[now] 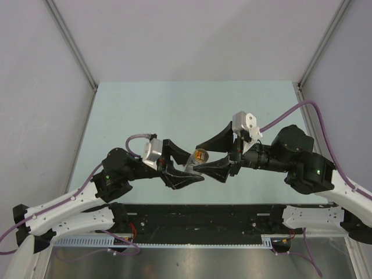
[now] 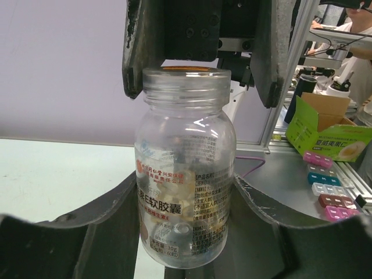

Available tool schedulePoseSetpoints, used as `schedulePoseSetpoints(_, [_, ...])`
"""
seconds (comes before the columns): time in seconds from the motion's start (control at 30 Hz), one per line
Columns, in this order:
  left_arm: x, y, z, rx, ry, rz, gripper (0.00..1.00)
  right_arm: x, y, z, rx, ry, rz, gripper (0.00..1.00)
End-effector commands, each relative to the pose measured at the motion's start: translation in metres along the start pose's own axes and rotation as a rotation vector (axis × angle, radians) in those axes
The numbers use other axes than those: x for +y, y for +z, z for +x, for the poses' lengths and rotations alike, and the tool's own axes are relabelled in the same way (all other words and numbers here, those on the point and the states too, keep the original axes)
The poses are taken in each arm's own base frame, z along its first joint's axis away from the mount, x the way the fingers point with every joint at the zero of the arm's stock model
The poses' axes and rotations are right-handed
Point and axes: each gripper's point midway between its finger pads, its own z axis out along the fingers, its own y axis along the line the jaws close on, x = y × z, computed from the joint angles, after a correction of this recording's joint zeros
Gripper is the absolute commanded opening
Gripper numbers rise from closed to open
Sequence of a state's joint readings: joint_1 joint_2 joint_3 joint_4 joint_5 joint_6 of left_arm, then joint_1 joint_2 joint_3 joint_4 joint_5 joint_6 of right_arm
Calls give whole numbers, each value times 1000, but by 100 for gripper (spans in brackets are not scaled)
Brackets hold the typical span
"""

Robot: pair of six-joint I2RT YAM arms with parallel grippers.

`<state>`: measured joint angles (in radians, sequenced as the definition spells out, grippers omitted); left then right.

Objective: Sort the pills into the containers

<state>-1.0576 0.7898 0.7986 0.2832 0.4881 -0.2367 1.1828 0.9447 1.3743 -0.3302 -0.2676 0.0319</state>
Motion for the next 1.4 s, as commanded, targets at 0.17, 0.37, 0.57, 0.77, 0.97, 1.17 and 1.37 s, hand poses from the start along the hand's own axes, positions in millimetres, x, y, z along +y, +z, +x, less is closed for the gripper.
schedulePoseSetpoints(0.17, [4, -1, -17, -65, 13, -29, 0, 2, -6, -2, -4, 4, 5, 63])
schedulePoseSetpoints(0.37, [3, -2, -19, -70, 15, -29, 0, 3, -5, -1, -1, 11, 7, 63])
schedulePoseSetpoints(0.57, [2, -3, -20, -74, 19, -26, 1, -5, -4, 1, 1, 27, 52, 60])
schedulePoseSetpoints(0.77, [2, -3, -20, -74, 19, -26, 0, -7, -3, 0, -5, 36, 65, 55])
schedulePoseSetpoints(0.97, [2, -2, -18, -68, 15, -25, 0, -4, -4, -7, -33, 44, 48, 54])
schedulePoseSetpoints(1.17, [3, -2, -16, -64, 11, -26, 0, 1, -1, -13, -55, 48, 20, 54])
schedulePoseSetpoints(1.37, [2, -2, -15, -62, 11, -23, 0, 3, 2, -13, -56, 50, 4, 54])
